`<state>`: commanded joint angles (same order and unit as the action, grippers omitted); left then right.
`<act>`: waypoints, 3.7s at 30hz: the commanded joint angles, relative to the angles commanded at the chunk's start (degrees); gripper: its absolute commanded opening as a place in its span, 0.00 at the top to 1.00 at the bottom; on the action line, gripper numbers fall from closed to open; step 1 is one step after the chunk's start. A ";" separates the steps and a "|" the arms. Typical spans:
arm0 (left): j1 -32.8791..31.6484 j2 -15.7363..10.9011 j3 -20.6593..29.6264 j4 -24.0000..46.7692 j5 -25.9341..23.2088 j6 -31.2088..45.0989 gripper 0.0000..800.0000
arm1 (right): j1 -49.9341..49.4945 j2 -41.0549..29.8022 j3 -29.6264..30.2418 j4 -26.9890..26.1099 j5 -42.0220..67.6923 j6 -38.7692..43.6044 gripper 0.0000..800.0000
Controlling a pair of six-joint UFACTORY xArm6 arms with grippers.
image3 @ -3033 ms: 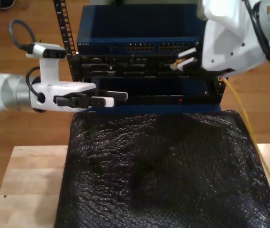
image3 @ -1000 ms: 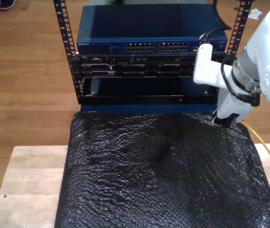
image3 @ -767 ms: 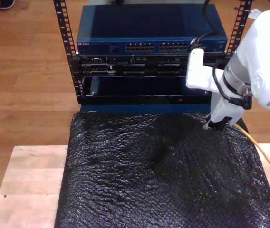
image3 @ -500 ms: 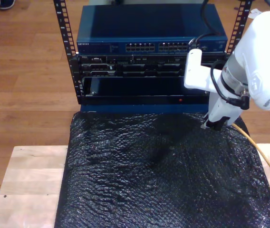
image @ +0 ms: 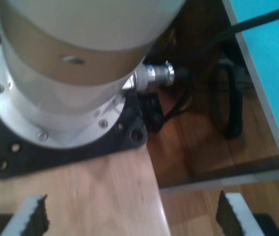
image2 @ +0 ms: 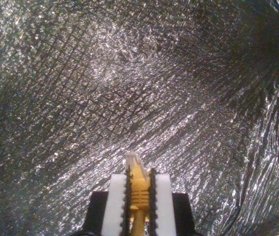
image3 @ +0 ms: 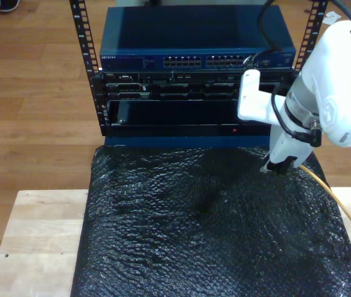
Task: Grab the cable and plug it in
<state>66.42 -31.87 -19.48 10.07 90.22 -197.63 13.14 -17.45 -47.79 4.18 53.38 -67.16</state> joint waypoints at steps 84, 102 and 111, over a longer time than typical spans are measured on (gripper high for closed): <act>7.56 1.41 13.54 -0.18 -26.02 7.12 0.00 | 2.11 -2.02 21.10 -12.75 -59.52 -0.18 1.00; 7.56 1.41 13.54 -0.18 -26.02 7.12 0.00 | 1.76 3.16 24.00 -4.92 -82.90 -0.44 1.00; 7.56 1.41 13.45 -0.18 -26.02 7.12 0.00 | 1.23 7.56 21.10 -4.92 -84.92 -7.38 1.00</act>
<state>73.98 -30.46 -6.03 9.89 64.20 -190.51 14.37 -9.89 -26.69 -0.75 -31.54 -74.55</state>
